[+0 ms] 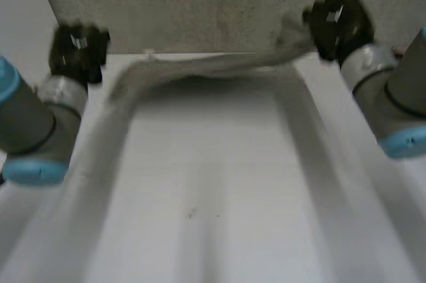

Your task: Fold the towel.

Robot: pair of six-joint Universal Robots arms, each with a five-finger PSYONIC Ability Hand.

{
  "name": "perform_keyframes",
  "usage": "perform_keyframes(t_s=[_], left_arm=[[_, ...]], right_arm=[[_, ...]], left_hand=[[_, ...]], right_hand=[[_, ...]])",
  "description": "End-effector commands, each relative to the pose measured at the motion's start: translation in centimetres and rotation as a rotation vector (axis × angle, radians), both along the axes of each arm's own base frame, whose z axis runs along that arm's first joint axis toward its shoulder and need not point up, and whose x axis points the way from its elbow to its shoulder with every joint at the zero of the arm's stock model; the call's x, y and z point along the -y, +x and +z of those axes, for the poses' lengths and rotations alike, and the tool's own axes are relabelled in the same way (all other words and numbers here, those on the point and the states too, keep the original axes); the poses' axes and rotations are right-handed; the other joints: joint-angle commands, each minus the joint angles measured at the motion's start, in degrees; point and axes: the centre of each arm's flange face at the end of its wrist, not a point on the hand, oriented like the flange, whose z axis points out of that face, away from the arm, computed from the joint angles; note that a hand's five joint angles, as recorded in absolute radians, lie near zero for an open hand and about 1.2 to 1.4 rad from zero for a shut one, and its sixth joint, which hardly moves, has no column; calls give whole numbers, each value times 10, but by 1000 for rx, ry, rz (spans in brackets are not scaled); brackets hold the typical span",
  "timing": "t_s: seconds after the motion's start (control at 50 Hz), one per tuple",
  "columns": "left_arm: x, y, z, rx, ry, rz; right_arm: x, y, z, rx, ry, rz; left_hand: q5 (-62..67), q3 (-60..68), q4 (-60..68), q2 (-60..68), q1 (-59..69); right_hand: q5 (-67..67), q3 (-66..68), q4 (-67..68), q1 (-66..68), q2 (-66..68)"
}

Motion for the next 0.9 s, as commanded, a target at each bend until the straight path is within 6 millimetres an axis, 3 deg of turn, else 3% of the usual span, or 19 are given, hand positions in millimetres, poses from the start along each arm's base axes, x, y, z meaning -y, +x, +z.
perform_keyframes(t_s=[0.02,0.04,0.12,0.24,0.28,0.34,0.38,0.42,0.48,0.56,0.58,0.62,0.64,0.68,0.7,0.74,0.8,0.84,0.9], left_arm=[[-46,13,-69,101,276,-8],[-53,14,-78,128,314,-12],[-58,18,-104,191,404,-9],[-59,19,-105,198,412,-9],[-59,18,-93,188,377,-10],[-59,18,-85,179,352,-12],[-59,16,-75,168,312,-15],[-58,15,-71,162,299,-16],[-54,12,-69,155,280,-26],[-52,5,-66,145,258,-67],[-53,0,-67,141,256,-102],[-53,-8,-71,132,262,-142],[-54,-18,-76,122,272,-183],[-57,-28,-79,102,283,-217],[-58,-36,-82,77,293,-241],[-57,-42,-84,47,302,-255],[-52,-55,-92,-22,332,-279],[-49,-60,-95,-58,341,-285],[-45,-73,-100,-134,359,-312]], right_arm=[[-35,-19,-100,-225,485,7],[-36,-26,-115,-233,547,-3],[-38,-31,-134,-240,599,-11],[-44,-35,-140,-233,603,-13],[-46,-35,-138,-226,598,-11],[-52,-35,-136,-218,591,-4],[-56,-35,-137,-214,591,7],[-59,-35,-136,-212,590,16],[-62,-34,-125,-199,562,29],[-66,-28,-91,-166,461,47],[-66,-28,-91,-165,460,47],[-71,-15,-52,-107,358,80],[-71,-15,-52,-106,358,80],[-75,-8,-18,-35,285,100],[-75,-8,-18,-35,284,100],[-81,-7,9,9,253,111],[-86,-7,22,18,239,117],[-100,-4,42,25,214,144],[-113,3,54,27,194,179]], left_hand=[[103,103,102,102,108],[103,103,102,102,108],[103,103,102,102,108],[51,51,50,50,57],[-166,-167,-167,-167,-161],[-275,-275,-276,-276,-270],[-516,-517,-517,-517,-511],[-584,-584,-585,-585,-579],[-595,-595,-596,-596,-589],[-595,-595,-596,-596,-589],[-595,-595,-596,-596,-589],[-595,-595,-596,-596,-589],[-595,-595,-596,-596,-589],[-595,-595,-596,-596,-589],[-595,-595,-596,-596,-589],[-595,-595,-596,-596,-589],[-595,-595,-596,-596,-589],[-596,-597,-597,-597,-591],[-595,-595,-596,-596,-589]], right_hand=[[141,122,116,246,127],[141,122,116,246,127],[141,122,116,246,127],[141,122,116,246,127],[141,122,116,246,127],[141,122,116,246,127],[141,122,116,246,127],[141,122,116,246,127],[141,122,116,246,127],[141,122,116,246,127],[141,122,116,246,127],[141,122,116,246,127],[141,122,116,246,127],[141,122,116,246,127],[141,122,116,246,127],[141,122,116,246,127],[141,122,116,246,127],[141,122,116,246,127],[141,122,116,246,127]])
